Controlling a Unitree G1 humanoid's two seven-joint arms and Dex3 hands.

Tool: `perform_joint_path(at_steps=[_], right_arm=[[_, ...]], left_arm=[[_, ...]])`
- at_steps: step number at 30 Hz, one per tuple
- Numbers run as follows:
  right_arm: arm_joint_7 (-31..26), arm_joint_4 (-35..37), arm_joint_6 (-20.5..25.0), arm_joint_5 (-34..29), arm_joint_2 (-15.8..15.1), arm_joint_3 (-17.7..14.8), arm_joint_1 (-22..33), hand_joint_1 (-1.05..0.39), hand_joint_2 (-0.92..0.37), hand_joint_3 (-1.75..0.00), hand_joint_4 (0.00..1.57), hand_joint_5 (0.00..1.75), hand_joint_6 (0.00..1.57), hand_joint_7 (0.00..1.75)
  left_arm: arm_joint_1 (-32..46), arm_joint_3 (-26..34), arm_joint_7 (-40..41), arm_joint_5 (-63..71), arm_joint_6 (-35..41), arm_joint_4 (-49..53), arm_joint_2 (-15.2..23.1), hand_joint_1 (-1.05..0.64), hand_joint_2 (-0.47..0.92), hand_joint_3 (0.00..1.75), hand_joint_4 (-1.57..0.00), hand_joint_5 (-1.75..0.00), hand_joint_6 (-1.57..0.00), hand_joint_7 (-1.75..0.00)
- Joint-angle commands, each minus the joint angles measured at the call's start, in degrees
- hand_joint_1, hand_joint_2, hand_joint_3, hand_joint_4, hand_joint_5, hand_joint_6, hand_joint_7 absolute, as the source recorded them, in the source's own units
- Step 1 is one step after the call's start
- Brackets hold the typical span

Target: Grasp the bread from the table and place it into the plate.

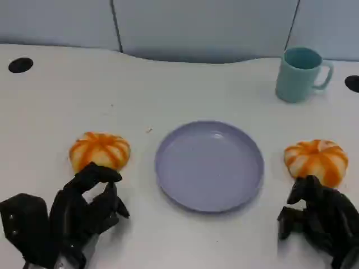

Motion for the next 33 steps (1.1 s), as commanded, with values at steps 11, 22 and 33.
perform_joint_path(at_steps=[11, 22, 33], right_arm=[[-0.54, 0.30, 0.53, -0.56, -0.36, -0.02, 1.61, -0.47, -0.92, -0.48, 1.22, 1.40, 1.11, 1.30], [-0.55, -0.05, 1.18, -0.39, -0.43, 0.04, 1.62, -0.47, -0.92, -0.49, 1.22, 1.40, 1.11, 1.30], [-0.90, -0.04, 0.85, -0.58, -0.22, 0.05, 1.72, -0.46, -0.92, -0.50, 1.21, 1.40, 1.11, 1.30]], left_arm=[[0.67, 0.09, -0.64, -0.02, -0.15, -1.02, 0.94, -0.30, 0.45, 1.29, -0.83, -1.75, -0.63, -1.54], [0.57, 0.08, 0.24, 0.74, -1.55, -0.21, 0.81, -0.33, 0.42, 1.27, -0.82, -1.75, -0.63, -1.53], [0.40, 0.22, -0.67, -0.07, -0.69, -0.36, 0.94, -0.29, 0.43, 1.33, -0.83, -1.75, -0.63, -1.55]])
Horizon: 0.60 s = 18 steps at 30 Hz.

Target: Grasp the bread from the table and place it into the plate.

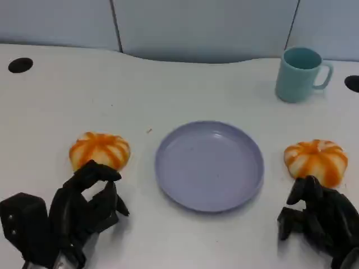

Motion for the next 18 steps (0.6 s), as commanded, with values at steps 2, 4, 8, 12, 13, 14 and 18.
perform_joint_path(at_steps=[2, 4, 8, 12, 13, 14, 18], right_arm=[[-0.83, 0.24, 0.95, -0.41, -0.11, -0.20, 1.51, -0.46, -0.92, -0.50, 1.22, 1.40, 1.12, 1.30], [-0.74, 0.28, 0.89, -0.40, -0.06, -0.14, 1.52, -0.46, -0.92, -0.50, 1.22, 1.40, 1.12, 1.30], [-1.38, 0.31, 0.89, -0.65, 0.38, 0.06, 1.41, -0.46, -0.92, -0.50, 1.22, 1.40, 1.12, 1.30], [-1.89, 0.25, 1.07, -0.66, 0.84, 0.23, 1.35, -0.47, -0.92, -0.47, 1.23, 1.38, 1.13, 1.29], [-1.91, 0.22, 1.04, -0.61, 0.90, 0.22, 1.37, -0.48, -0.92, -0.46, 1.23, 1.38, 1.13, 1.29], [-1.92, 0.21, 1.02, -0.58, 0.93, 0.22, 1.37, -0.48, -0.92, -0.45, 1.23, 1.38, 1.13, 1.29], [-1.59, 0.27, 1.08, -0.47, 0.98, 0.32, 1.29, -0.48, -0.92, -0.46, 1.23, 1.38, 1.13, 1.30]], left_arm=[[0.61, -0.08, -0.85, 0.70, -1.20, 0.08, 1.16, -0.30, 0.46, 1.25, -0.76, -1.74, -0.63, -1.47], [0.67, -0.43, -1.45, 1.43, -4.05, 0.21, 1.29, -0.30, 0.54, 1.00, -0.70, -1.48, -0.64, -1.09], [-0.27, -2.17, -2.28, 6.02, -13.20, 2.86, 3.49, -0.31, 0.83, 0.36, -0.64, -0.86, -0.68, -0.19], [-1.79, -5.79, 0.40, 15.93, -21.72, 4.93, 8.73, -0.44, 0.92, 0.24, -0.35, -0.62, -0.41, -0.01], [-1.94, -6.30, 1.19, 17.33, -22.59, 5.16, 9.34, -0.48, 0.92, 0.24, -0.27, -0.58, -0.33, 0.00], [-2.06, -6.65, 1.85, 18.20, -23.23, 5.42, 9.70, -0.49, 0.92, 0.23, -0.24, -0.57, -0.30, 0.00], [-3.00, -9.76, 7.91, 28.11, -27.70, 5.27, 13.98, -0.54, 0.92, 0.17, -0.11, -0.40, -0.21, 0.00]])
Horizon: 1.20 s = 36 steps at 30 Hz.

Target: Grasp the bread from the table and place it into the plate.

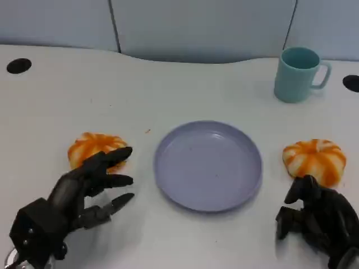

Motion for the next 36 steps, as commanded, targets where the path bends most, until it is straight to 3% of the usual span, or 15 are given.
perform_joint_path(at_steps=[1, 3, 6, 9, 12, 20, 24, 36], right_arm=[[-0.15, 0.67, 1.16, -0.22, 0.05, 0.07, 1.19, -0.48, -0.92, -0.47, 1.23, 1.38, 1.14, 1.30], [-0.11, 0.68, 1.17, -0.27, 0.03, 0.11, 1.16, -0.47, -0.92, -0.47, 1.23, 1.38, 1.14, 1.30], [0.05, 0.89, 1.36, -0.20, -0.07, 0.09, 1.04, -0.47, -0.92, -0.48, 1.24, 1.38, 1.14, 1.29], [-0.04, 0.91, 1.58, -0.16, -0.04, 0.06, 1.00, -0.47, -0.92, -0.47, 1.24, 1.38, 1.13, 1.29], [-0.25, 0.79, 1.27, -0.63, 0.05, 0.42, 1.05, -0.46, -0.92, -0.48, 1.24, 1.37, 1.13, 1.29], [-0.80, 0.31, 1.06, -0.89, 0.53, 0.92, 1.44, -0.45, -0.92, -0.48, 1.23, 1.38, 1.12, 1.31], [-0.88, 0.33, 0.79, -1.11, 0.56, 1.09, 1.54, -0.46, -0.92, -0.49, 1.21, 1.39, 1.10, 1.32], [0.87, 0.17, -1.06, -0.35, 0.99, 0.77, 2.61, -0.47, -0.92, -0.48, 1.23, 1.37, 1.11, 1.29]], left_arm=[[-1.79, -4.51, 9.96, 15.02, -6.83, 0.10, 6.94, -0.56, 0.92, 0.13, -0.04, -0.27, -0.16, 0.00], [-2.49, -6.08, 14.92, 20.32, -9.09, 0.67, 8.71, -0.57, 0.92, 0.09, -0.01, -0.16, -0.11, -0.01], [-3.56, -9.50, 26.68, 34.99, -3.99, -5.61, 12.96, -0.66, 0.92, 0.08, 0.00, -0.05, -0.06, -0.01], [-3.84, -11.58, 31.92, 39.86, -0.87, -7.90, 14.36, -0.66, 0.92, 0.05, -0.01, -0.04, -0.04, -0.01], [-5.93, -14.99, 36.59, 49.41, 8.24, -12.86, 16.56, -0.61, 0.86, 0.01, -0.02, -0.04, -0.06, -0.02], [-10.66, -21.67, 34.07, 55.53, 22.34, -13.28, 17.85, -0.67, 0.82, 0.00, -0.01, -0.03, -0.12, -0.03], [-12.27, -24.04, 34.28, 55.39, 24.48, -11.58, 18.30, -0.66, 0.80, 0.00, -0.02, -0.03, -0.13, -0.02], [-30.69, -36.48, 28.67, 55.71, 27.42, 18.99, 13.17, -0.57, 0.78, 0.00, 0.00, 0.00, -0.08, 0.00]])
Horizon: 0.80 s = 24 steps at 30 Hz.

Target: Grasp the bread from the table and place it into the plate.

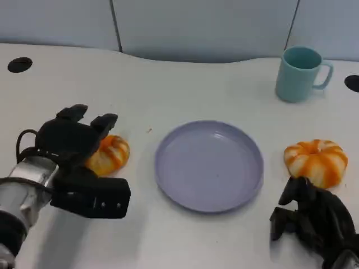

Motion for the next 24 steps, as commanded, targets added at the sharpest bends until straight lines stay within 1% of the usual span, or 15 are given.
perform_joint_path(at_steps=[1, 6, 11, 14, 17, 20, 21, 23, 24], right_arm=[[0.59, 0.69, 0.38, -0.23, -0.45, -0.03, 1.90, -0.47, -0.92, -0.49, 1.23, 1.37, 1.11, 1.29], [0.99, 0.80, 0.32, -0.34, -0.58, -0.05, 1.92, -0.47, -0.92, -0.49, 1.22, 1.36, 1.10, 1.28], [-0.50, -1.10, 1.93, -0.76, -0.83, -0.03, 2.55, -0.47, -0.92, -0.49, 1.23, 1.38, 1.11, 1.30], [-0.57, -1.74, 2.27, -0.67, -0.90, -0.02, 2.88, -0.48, -0.92, -0.48, 1.23, 1.39, 1.11, 1.31], [-0.48, -2.42, 2.74, -0.29, -0.92, -0.22, 3.32, -0.47, -0.92, -0.48, 1.22, 1.40, 1.10, 1.31], [-0.10, -2.77, 2.90, -0.29, -1.19, -0.26, 3.70, -0.46, -0.92, -0.48, 1.22, 1.40, 1.10, 1.31], [-0.02, -2.78, 2.78, -0.39, -1.28, -0.22, 3.77, -0.46, -0.92, -0.49, 1.22, 1.40, 1.09, 1.31], [-0.26, -3.06, 3.07, -0.44, -1.32, -0.24, 3.88, -0.46, -0.92, -0.49, 1.22, 1.40, 1.09, 1.31], [-0.49, -3.28, 3.40, -0.39, -1.29, -0.29, 3.92, -0.46, -0.92, -0.48, 1.22, 1.41, 1.10, 1.32]], left_arm=[[-5.11, -3.37, -3.10, -0.69, 0.82, 9.15, -2.34, -0.57, 0.78, 0.00, 0.00, 0.00, -0.06, 0.00], [-7.35, -5.35, -3.51, -1.84, 1.00, 13.17, -3.45, -0.58, 0.77, 0.00, 0.00, 0.00, -0.05, 0.00], [-11.29, -7.14, -6.60, -2.44, 0.94, 18.82, -6.29, -0.61, 0.73, 0.00, 0.00, 0.00, -0.08, -0.01], [-12.27, -7.17, -8.38, -3.57, 0.98, 20.27, -6.91, -0.60, 0.73, 0.00, 0.00, 0.00, -0.07, -0.01], [-12.99, -7.00, -10.36, -4.97, 1.88, 21.48, -7.51, -0.55, 0.73, 0.00, -0.02, -0.01, -0.10, -0.02], [-12.61, -6.29, -10.32, -6.84, 2.00, 22.17, -7.55, -0.47, 0.76, 0.01, -0.10, -0.05, -0.14, -0.04], [-12.34, -6.00, -9.92, -7.43, 1.73, 22.26, -7.46, -0.42, 0.79, 0.02, -0.19, -0.09, -0.20, -0.05], [-11.82, -5.65, -8.88, -8.44, 1.11, 22.31, -7.28, -0.37, 0.82, 0.02, -0.27, -0.11, -0.26, -0.06], [-11.60, -5.52, -8.39, -8.86, 0.84, 22.32, -7.21, -0.34, 0.88, 0.05, -0.51, -0.19, -0.45, -0.07]])
